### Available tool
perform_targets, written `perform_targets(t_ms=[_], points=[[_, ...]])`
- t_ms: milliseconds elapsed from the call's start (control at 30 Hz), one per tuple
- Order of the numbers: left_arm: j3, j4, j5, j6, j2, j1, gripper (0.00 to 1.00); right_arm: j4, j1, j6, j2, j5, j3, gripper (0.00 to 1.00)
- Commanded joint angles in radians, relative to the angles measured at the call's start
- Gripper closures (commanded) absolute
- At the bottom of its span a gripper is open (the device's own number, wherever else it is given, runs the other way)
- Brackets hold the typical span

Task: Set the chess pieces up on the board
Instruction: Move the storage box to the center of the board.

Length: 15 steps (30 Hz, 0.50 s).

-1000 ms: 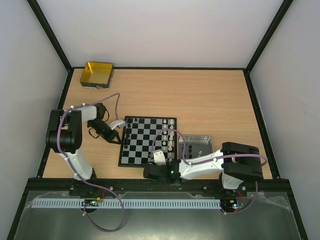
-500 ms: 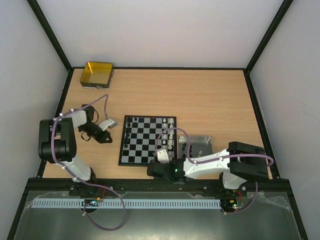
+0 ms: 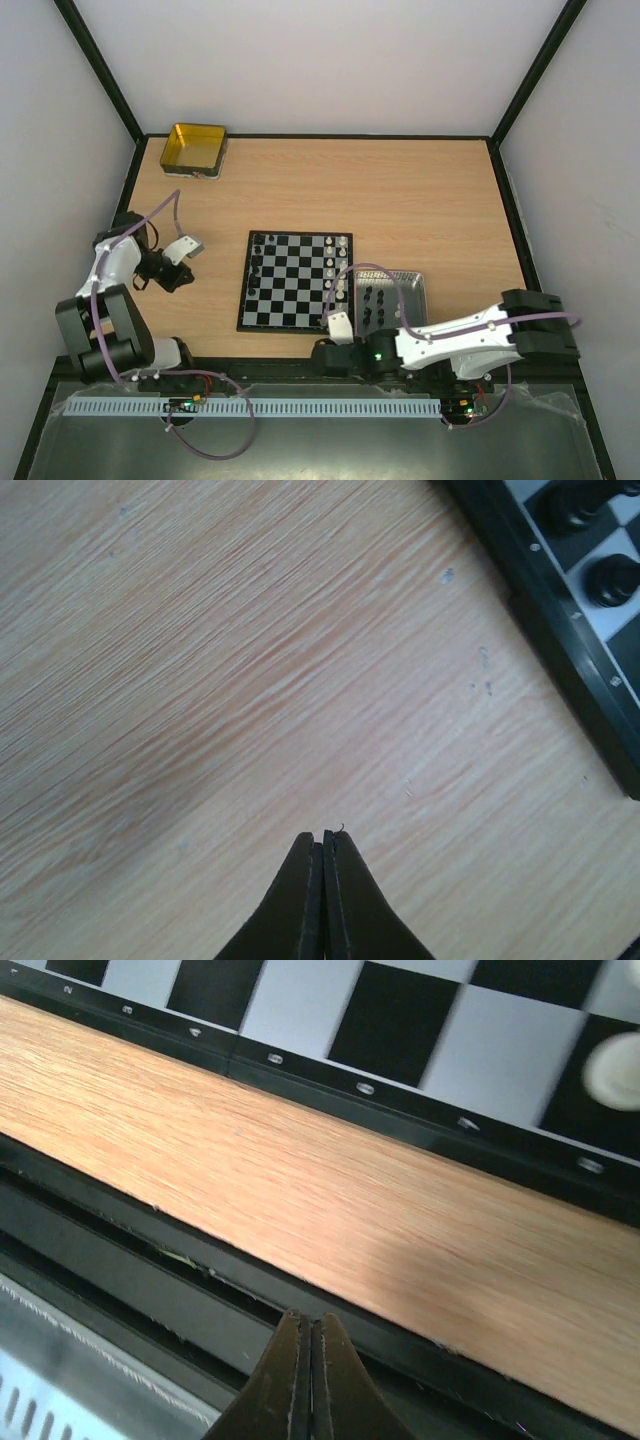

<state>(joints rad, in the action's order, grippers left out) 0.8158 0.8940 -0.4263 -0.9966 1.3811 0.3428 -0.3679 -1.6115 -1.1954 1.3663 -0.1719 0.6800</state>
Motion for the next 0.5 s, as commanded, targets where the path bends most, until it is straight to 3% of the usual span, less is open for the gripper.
perform_targets(t_ms=[0,200,467], points=[[0.001,0.125,-0.040,-0.072,-0.098,0.019,0.98,-0.158,-0.035,-0.159,-0.150,-0.061,-0.092,0.98],[0.060,0.194,-0.112,-0.065,-0.167,0.014,0.98,-0.274,-0.038,-0.287,-0.404,-0.077,-0.202,0.98],[0.090,0.220,-0.134,-0.057,-0.186,0.011,0.98,-0.339,-0.039,-0.357,-0.434,-0.091,-0.252,0.98]])
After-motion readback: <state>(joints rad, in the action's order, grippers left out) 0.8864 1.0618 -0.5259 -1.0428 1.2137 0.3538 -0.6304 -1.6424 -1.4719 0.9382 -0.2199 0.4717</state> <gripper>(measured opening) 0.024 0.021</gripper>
